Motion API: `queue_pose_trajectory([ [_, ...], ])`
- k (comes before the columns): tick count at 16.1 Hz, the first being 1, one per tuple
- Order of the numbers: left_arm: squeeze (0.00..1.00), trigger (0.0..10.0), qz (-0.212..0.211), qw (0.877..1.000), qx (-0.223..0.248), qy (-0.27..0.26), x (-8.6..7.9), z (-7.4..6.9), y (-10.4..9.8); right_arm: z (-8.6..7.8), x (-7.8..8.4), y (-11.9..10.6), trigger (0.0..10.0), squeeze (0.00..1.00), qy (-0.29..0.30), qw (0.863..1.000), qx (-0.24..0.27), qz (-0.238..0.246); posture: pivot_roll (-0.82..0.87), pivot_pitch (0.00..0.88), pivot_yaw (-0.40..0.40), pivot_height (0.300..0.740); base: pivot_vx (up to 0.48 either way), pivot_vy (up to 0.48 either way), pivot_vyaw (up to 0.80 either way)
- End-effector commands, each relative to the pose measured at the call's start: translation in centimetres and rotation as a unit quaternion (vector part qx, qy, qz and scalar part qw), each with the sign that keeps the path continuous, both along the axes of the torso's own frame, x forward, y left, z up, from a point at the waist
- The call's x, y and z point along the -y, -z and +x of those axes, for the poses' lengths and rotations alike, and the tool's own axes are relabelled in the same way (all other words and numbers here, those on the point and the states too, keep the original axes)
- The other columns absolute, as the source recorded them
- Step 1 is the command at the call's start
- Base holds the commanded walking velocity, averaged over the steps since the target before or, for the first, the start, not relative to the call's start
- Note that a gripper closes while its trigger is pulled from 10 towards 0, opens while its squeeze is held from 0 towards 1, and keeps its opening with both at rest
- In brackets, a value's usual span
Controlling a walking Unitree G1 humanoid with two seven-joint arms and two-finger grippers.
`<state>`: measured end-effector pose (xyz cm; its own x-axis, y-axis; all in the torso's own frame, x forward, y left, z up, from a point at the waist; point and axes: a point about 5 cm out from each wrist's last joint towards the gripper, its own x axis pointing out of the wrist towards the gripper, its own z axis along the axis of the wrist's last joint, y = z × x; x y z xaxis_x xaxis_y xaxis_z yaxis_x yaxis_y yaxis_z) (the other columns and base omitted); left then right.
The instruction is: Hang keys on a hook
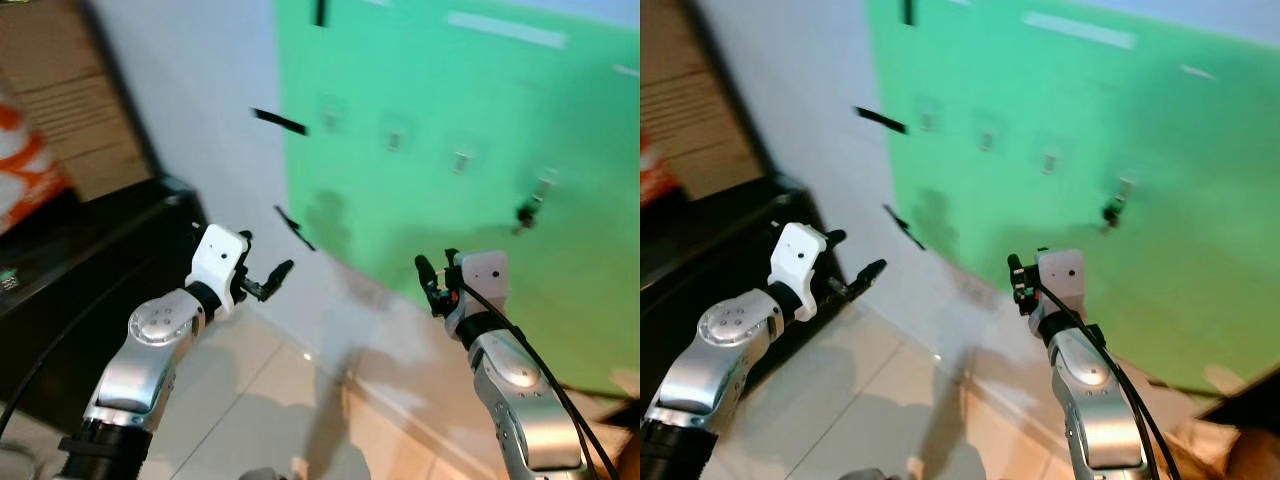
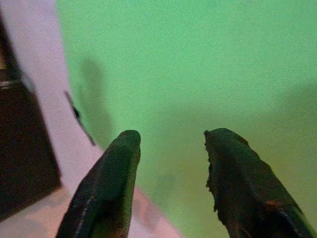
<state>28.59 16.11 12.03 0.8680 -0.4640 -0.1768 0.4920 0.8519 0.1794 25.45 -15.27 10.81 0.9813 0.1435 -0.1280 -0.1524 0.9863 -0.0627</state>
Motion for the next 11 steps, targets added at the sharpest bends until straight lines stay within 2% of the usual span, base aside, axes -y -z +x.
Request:
queue_pose_trajectory([
  [1, 0.08, 10.0, 0.0, 1.0, 0.011, -0.014, 0.1, -0.1, 0.0, -0.1, 0.1, 0.2, 10.0, 1.0, -0.001, 1.0, -0.011, 0.007, -0.04, 0.0, 0.023, 0.74, 0.0, 0.0, 0.8],
  [3, 0.09, 10.0, -0.001, 1.0, 0.013, -0.026, 0.4, -0.5, 0.3, -0.5, 0.3, 0.5, 10.0, 1.0, 0.0, 0.999, -0.024, 0.021, -0.04, 0.0, 0.022, 0.74, 0.127, 0.0, 0.8],
  [8, 0.09, 10.0, -0.008, 0.999, 0.016, -0.035, 0.6, -1.1, 0.5, -1.0, 0.7, 0.6, 10.0, 1.0, -0.009, 1.0, -0.027, 0.003, -0.06, 0.0, 0.02, 0.74, 0.263, 0.0, 0.8],
  [11, 0.1, 10.0, -0.015, 0.999, 0.008, -0.048, 0.4, -1.8, 0.9, -1.9, 1.2, 1.0, 10.0, 1.0, -0.008, 0.999, -0.04, 0.0, -0.06, 0.0, -0.005, 0.74, 0.271, 0.0, 0.8],
])
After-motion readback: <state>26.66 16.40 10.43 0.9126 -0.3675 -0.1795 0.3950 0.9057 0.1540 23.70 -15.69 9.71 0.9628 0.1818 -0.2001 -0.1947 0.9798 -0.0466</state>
